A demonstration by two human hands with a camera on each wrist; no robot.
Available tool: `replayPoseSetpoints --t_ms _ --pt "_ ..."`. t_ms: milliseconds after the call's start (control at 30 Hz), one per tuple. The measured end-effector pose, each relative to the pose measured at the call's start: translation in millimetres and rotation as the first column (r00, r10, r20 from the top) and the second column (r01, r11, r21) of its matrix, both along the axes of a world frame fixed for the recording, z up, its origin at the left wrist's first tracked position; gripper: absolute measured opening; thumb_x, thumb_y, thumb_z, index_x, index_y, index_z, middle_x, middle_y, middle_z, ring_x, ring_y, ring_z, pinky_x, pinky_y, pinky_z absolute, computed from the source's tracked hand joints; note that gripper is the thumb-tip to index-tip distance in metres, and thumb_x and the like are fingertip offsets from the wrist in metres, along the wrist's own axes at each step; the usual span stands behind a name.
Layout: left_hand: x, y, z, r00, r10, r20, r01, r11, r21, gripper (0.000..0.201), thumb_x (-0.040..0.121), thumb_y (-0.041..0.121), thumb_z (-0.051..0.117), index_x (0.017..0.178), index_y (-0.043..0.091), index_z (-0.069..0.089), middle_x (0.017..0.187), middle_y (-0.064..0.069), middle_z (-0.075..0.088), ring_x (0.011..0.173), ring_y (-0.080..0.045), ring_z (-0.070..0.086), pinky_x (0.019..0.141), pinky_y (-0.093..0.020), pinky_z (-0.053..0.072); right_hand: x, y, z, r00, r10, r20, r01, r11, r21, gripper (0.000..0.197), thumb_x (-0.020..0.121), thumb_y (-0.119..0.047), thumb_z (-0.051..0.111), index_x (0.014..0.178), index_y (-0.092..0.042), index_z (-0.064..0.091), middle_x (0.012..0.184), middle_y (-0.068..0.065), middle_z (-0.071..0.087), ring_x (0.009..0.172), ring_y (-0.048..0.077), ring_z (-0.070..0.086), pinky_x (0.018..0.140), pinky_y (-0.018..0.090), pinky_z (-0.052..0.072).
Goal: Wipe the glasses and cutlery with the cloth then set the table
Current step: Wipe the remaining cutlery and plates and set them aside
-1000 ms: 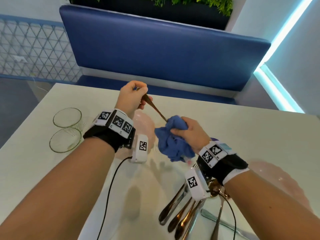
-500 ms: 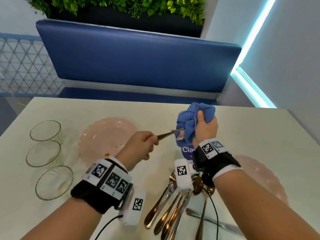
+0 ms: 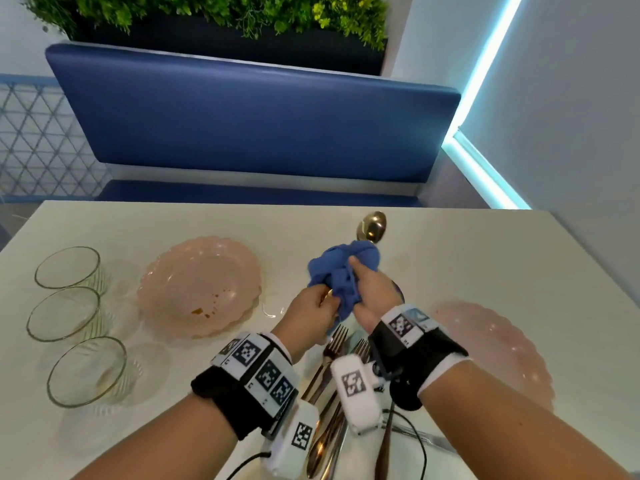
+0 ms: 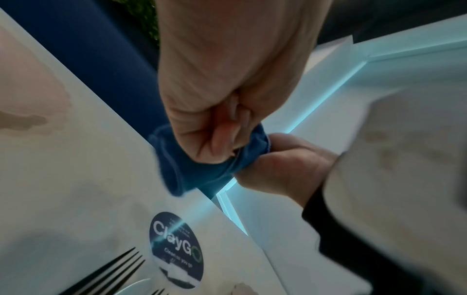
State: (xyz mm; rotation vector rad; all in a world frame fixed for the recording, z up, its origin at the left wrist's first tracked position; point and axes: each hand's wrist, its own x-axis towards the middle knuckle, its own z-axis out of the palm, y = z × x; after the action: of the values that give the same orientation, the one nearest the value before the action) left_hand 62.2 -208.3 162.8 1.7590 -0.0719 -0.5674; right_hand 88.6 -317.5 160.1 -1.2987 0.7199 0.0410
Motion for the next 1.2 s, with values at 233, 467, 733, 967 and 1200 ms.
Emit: replayPoseSetpoints --t_ms 233,467,733,967,1200 --pt "13.4 19.6 16.4 0.992 -0.055 -0.115 0.075 0.982 0.174 0.019 0.093 0.028 0.052 0.085 0.012 0.059 0.074 -0.001 0.065 0.056 -0.010 0.052 0.053 -0.022 0.039 -11.0 -11.3 5.5 0.947 0.243 0.212 -0.228 0.969 -0.093 0.018 0.097 -0.016 0.046 0.097 -0.007 0.061 0.089 0.020 0.066 0.074 0.025 0.064 0.069 0.033 0.055" --pt "39.1 23.5 24.9 0.970 0.214 -0.119 -0.232 0.956 -0.177 0.022 0.097 0.026 0.045 0.097 0.020 0.067 0.105 -0.003 0.064 0.095 -0.019 0.054 0.079 -0.030 0.044 -26.2 7.6 9.1 0.840 0.504 0.201 -0.347 0.783 -0.516 0.011 0.091 -0.020 0.057 0.100 -0.015 0.063 0.091 0.007 0.069 0.084 0.017 0.065 0.087 0.038 0.053" --pt "58.4 33.4 -9.3 0.752 0.541 -0.377 -0.646 0.718 -0.259 0.021 0.097 0.014 0.045 0.079 0.015 0.056 0.070 0.004 0.060 0.065 -0.006 0.049 0.064 -0.024 0.037 -49.9 6.7 -6.1 0.691 0.721 -0.042 -0.655 0.601 -0.457 0.009 0.085 -0.024 0.066 0.079 -0.020 0.060 0.076 -0.002 0.066 0.065 0.006 0.061 0.066 0.021 0.051" --pt "49.0 66.4 -48.1 0.767 0.524 -0.370 -0.622 0.748 -0.231 0.022 0.097 0.014 0.045 0.079 0.008 0.056 0.070 -0.004 0.052 0.061 -0.015 0.050 0.053 -0.024 0.050 -62.6 -41.2 -2.7 0.757 0.650 -0.061 -0.625 0.695 -0.356 0.015 0.088 -0.024 0.062 0.095 -0.012 0.066 0.093 0.009 0.070 0.086 0.022 0.067 0.085 0.041 0.053" --pt "-3.1 40.3 -105.0 0.999 0.031 -0.026 -0.017 0.904 0.427 0.020 0.088 0.021 0.060 0.071 0.011 0.065 0.068 -0.003 0.062 0.063 -0.013 0.055 0.061 -0.023 0.044 -33.4 -59.3 29.4 0.889 0.425 0.172 -0.385 0.896 -0.223 0.016 0.092 -0.023 0.054 0.106 -0.016 0.059 0.101 0.011 0.065 0.090 0.023 0.062 0.085 0.037 0.051"
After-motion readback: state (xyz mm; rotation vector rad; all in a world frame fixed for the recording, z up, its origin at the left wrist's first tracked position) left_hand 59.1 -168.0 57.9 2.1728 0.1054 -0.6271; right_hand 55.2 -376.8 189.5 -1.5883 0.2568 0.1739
